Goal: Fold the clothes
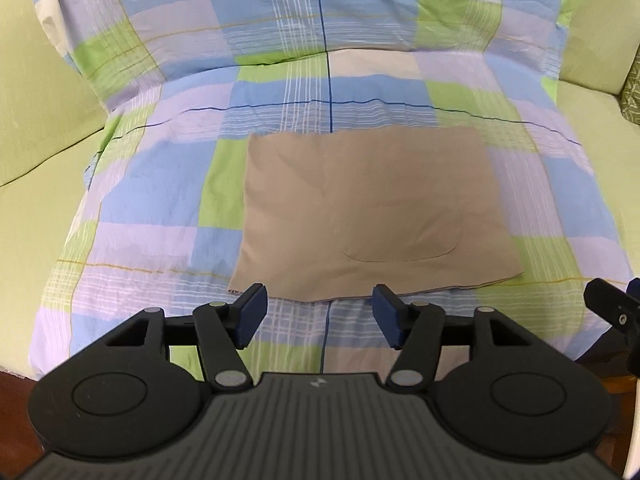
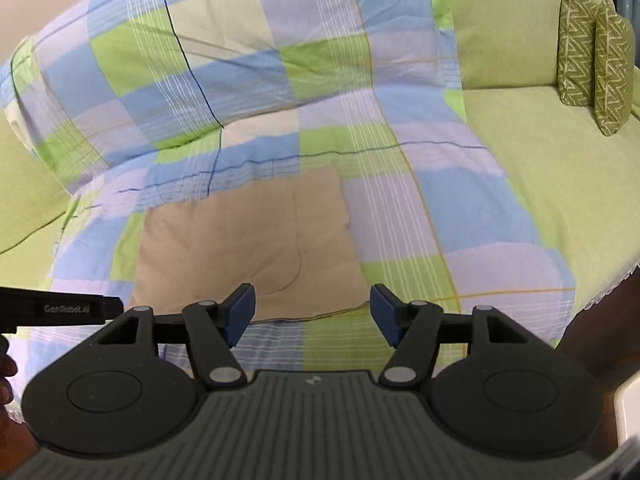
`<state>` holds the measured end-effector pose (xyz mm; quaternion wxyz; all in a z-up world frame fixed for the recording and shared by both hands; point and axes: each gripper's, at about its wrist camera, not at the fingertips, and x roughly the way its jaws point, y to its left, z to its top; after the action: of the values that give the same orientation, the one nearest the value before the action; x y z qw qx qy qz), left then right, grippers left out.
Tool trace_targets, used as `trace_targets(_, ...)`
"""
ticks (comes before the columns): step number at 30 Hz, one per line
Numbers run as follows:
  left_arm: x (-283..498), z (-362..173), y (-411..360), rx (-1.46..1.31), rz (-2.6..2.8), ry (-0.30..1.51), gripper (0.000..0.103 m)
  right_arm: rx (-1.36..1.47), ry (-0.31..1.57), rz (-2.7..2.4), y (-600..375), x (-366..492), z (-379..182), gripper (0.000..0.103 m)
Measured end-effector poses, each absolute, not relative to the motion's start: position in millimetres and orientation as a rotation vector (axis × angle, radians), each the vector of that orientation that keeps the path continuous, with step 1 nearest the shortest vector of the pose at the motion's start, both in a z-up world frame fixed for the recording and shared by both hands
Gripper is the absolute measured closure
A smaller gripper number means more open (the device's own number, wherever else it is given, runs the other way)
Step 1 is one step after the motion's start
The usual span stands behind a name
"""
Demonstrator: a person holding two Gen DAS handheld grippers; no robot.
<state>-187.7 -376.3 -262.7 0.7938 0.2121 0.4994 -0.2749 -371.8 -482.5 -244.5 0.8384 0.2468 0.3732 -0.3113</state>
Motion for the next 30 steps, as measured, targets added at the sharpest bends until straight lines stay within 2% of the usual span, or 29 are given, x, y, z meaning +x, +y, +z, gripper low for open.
trace_targets(30, -164, -282, -385, 0.44, -0.581, 1.131, 0.041, 0.527, 0.824, -0.679, -491, -349, -254, 0.041)
